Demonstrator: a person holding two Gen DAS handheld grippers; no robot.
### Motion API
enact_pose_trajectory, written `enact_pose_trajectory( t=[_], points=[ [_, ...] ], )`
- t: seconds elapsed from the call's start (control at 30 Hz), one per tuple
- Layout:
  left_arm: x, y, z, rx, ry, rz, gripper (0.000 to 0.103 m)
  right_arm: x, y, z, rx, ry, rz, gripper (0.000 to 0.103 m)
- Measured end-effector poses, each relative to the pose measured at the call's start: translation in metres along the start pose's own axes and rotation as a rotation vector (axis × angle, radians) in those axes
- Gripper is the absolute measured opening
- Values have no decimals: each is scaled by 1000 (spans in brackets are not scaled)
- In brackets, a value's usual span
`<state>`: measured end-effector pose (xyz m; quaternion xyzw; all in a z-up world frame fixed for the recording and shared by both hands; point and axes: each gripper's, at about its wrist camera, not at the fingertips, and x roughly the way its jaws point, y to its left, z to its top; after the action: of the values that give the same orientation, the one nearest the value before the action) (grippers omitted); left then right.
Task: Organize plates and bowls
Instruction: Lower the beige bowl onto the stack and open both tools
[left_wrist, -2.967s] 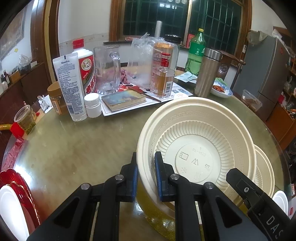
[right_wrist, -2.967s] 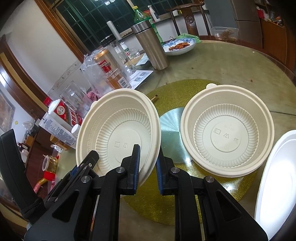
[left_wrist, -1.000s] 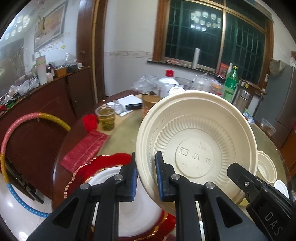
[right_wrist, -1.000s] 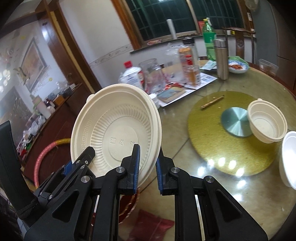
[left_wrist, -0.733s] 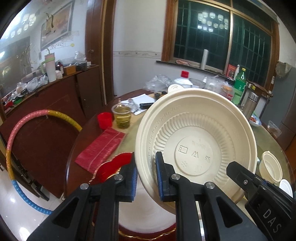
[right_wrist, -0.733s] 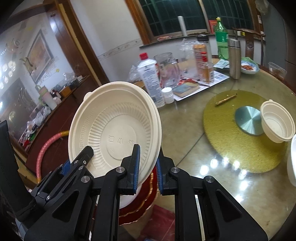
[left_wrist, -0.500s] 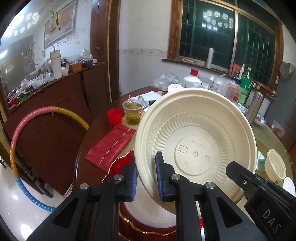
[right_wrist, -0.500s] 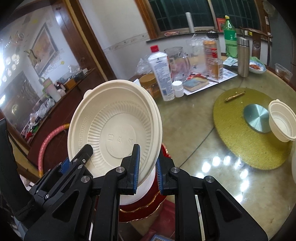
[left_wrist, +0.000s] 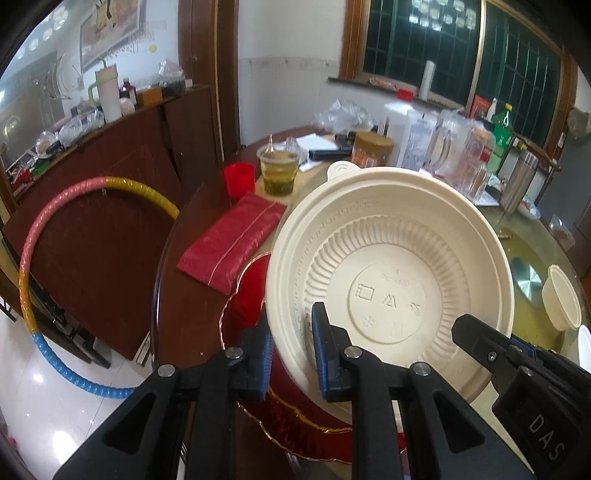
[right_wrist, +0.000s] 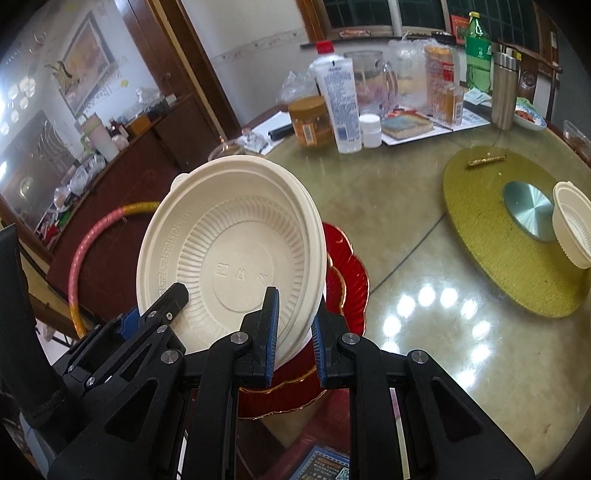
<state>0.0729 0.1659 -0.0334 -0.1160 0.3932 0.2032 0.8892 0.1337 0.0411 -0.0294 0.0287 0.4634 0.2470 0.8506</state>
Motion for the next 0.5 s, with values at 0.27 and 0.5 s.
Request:
enact_pose_trajectory(
  t=[0.27,0.5],
  points=[
    [14,7,-7,-2,70,3,20,15,-1,-1,-18,62,6,16],
    [17,11,-7,-5,93,10,20,24,3,0,-30,98,14,16]
  ],
)
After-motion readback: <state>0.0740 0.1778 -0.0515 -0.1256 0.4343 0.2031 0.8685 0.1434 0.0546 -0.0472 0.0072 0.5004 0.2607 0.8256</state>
